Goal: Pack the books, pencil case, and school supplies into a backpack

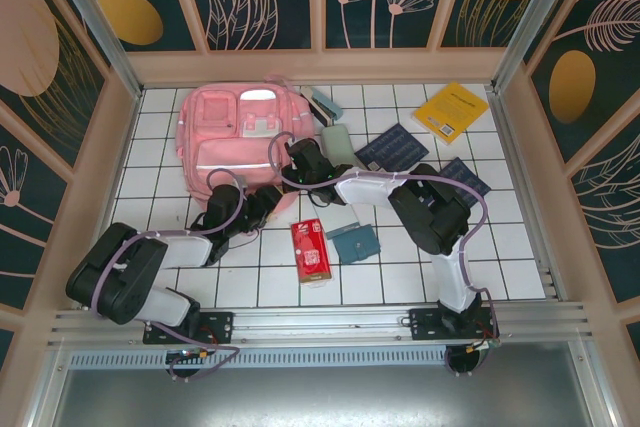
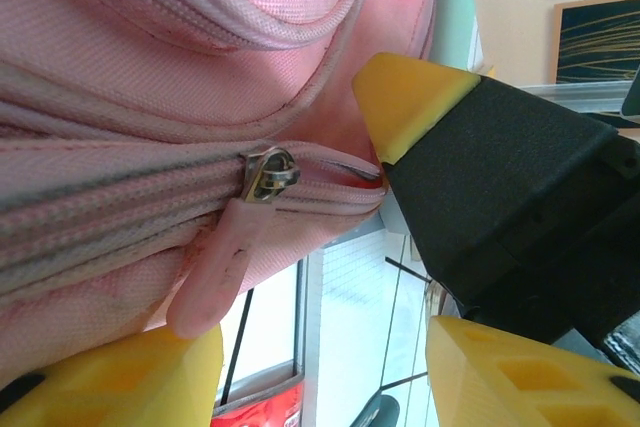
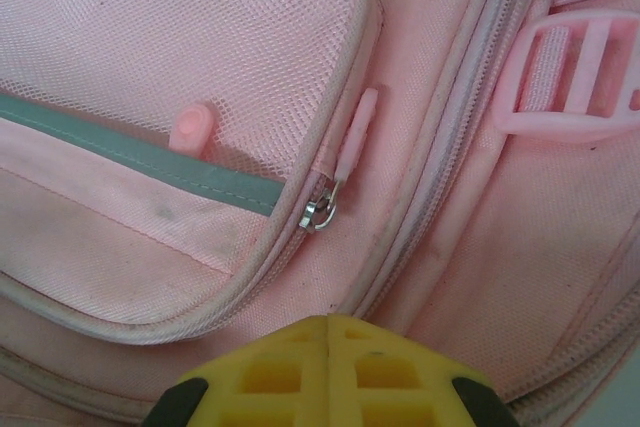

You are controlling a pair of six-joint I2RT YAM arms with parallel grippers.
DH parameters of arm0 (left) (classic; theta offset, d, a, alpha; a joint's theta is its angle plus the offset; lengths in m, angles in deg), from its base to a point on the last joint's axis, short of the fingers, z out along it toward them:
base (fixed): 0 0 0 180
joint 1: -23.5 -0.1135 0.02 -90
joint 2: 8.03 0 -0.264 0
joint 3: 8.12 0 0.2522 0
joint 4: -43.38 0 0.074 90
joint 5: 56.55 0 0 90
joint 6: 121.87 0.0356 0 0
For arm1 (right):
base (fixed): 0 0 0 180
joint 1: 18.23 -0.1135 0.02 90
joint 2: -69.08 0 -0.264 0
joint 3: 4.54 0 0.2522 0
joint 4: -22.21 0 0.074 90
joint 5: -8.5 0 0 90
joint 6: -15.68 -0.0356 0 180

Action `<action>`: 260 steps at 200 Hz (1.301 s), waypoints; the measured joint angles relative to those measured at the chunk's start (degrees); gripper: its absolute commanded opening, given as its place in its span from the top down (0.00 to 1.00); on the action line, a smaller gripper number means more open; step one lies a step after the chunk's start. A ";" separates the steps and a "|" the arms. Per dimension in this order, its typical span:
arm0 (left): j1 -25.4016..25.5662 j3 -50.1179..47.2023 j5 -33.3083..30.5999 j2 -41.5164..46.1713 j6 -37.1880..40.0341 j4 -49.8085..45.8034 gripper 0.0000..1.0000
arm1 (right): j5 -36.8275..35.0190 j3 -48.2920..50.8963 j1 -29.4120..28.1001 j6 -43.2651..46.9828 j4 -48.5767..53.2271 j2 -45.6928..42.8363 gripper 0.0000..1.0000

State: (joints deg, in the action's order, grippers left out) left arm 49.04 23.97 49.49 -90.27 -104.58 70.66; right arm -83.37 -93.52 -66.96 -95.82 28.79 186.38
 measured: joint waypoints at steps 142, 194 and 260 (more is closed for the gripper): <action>-2.36 -3.15 -4.85 6.71 -2.84 -4.39 0.45 | 0.48 -0.04 -1.27 -0.09 -0.39 0.52 0.97; -2.80 -3.45 -9.46 15.23 1.14 -11.37 0.44 | 0.48 -0.04 -1.42 -0.07 -0.39 0.63 0.97; -3.15 -4.31 -9.25 13.51 1.81 -10.80 0.47 | 0.44 -0.39 -1.62 -0.04 -0.33 0.98 0.97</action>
State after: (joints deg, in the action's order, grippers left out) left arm 45.89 19.66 40.24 -76.76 -102.76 59.86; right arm -82.93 -93.92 -68.58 -95.86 28.47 187.36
